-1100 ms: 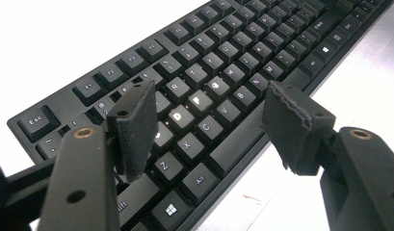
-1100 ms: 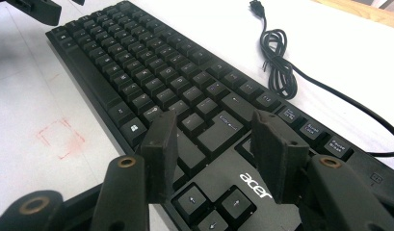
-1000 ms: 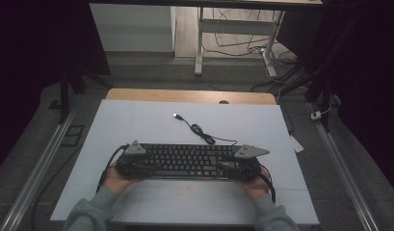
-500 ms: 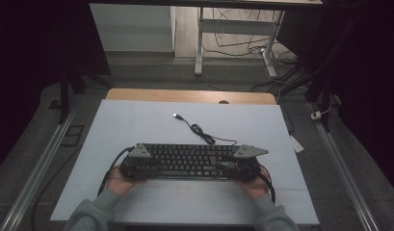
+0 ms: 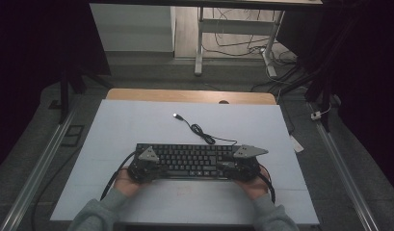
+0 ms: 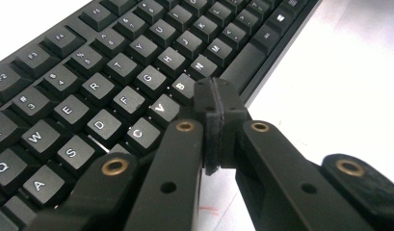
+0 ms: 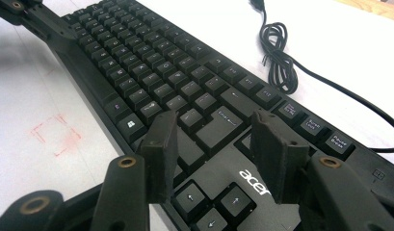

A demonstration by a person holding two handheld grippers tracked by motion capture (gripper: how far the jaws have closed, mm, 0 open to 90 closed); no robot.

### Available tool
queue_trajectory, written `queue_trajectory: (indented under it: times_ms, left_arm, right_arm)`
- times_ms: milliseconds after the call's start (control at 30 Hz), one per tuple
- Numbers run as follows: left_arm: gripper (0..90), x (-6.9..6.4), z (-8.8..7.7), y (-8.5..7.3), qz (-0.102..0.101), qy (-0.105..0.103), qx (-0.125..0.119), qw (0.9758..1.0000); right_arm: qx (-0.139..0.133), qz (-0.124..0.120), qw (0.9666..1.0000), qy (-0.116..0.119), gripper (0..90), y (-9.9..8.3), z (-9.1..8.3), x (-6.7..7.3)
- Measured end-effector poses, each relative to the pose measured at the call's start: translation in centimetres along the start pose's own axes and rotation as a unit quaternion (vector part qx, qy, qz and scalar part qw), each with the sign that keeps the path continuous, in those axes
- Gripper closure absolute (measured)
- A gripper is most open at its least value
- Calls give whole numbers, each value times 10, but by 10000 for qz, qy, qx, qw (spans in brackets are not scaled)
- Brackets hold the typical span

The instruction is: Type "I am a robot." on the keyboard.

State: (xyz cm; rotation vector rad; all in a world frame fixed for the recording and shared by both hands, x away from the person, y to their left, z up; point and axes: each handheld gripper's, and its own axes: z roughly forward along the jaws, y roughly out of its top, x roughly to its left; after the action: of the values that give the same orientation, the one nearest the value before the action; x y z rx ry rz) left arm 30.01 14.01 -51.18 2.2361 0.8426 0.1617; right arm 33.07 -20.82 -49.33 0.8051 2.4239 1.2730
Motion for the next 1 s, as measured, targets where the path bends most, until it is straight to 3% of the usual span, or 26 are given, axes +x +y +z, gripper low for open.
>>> queue_trajectory:
  times_ms: [467,667,900,1000]
  left_arm:
    - [890,0,8,1,25,112,104,9999]
    - [890,-2,12,1,134,202,212,9995]
    - [890,-5,11,1,214,236,159,9994]
    - [889,-3,4,1,142,221,-19,9997]
  right_arm:
    - [19,-5,10000,-9,529,0,0,0]
    - [28,-8,10000,-12,529,0,1,0]
    - [40,-20,10000,-22,529,0,1,1]
    - [30,-18,10000,-13,529,0,1,0]
